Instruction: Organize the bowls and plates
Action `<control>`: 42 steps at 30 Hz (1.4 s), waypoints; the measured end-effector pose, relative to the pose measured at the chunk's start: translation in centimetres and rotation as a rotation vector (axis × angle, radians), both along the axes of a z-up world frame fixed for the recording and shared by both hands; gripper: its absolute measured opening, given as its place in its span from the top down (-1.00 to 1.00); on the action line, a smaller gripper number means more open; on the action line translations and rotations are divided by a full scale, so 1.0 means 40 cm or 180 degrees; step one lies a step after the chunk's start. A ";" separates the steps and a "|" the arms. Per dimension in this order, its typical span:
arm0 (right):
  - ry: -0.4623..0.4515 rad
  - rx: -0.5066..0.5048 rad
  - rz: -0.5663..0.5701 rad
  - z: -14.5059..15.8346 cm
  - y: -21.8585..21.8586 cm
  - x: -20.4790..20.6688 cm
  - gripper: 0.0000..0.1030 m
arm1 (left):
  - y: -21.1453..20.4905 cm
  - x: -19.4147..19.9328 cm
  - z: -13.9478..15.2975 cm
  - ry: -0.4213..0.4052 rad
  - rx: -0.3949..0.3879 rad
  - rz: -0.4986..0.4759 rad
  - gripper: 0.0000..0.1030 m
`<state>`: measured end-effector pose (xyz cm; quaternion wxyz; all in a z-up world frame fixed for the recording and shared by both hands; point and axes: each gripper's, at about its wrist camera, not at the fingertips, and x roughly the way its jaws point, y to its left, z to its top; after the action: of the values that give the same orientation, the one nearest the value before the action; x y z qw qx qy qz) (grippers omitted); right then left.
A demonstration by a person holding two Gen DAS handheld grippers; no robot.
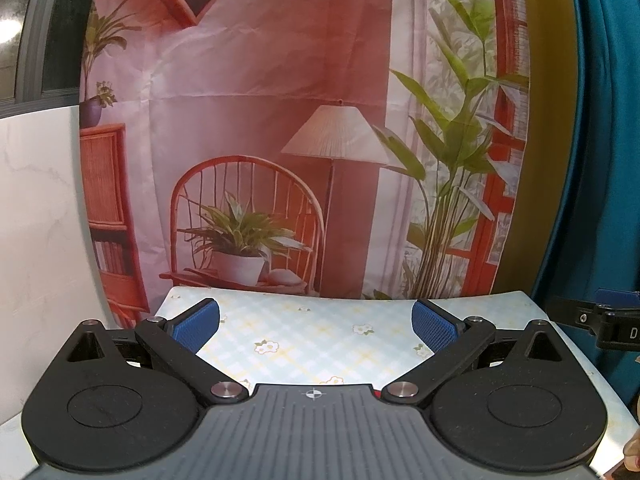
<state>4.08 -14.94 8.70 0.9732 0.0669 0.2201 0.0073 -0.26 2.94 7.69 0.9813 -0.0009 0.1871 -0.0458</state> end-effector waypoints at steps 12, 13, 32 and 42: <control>0.0011 0.0007 -0.0012 0.001 -0.006 -0.001 -0.99 | -0.002 0.000 -0.004 0.0033 0.0029 0.0003 -1.00; 0.0010 0.0010 -0.0014 0.000 -0.007 -0.003 -0.99 | -0.002 0.000 -0.004 0.0034 0.0032 0.0003 -1.00; 0.0024 0.0013 -0.0062 -0.003 -0.014 -0.006 -0.99 | -0.001 0.000 -0.005 0.0039 0.0048 0.0029 -1.00; 0.0025 0.0013 -0.0061 -0.002 -0.015 -0.004 -0.99 | 0.001 -0.002 -0.007 0.0042 0.0062 0.0050 -1.00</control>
<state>3.92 -15.55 8.61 0.9722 0.0710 0.2232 -0.0019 -0.32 2.99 7.41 0.9803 0.0068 0.1940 -0.0362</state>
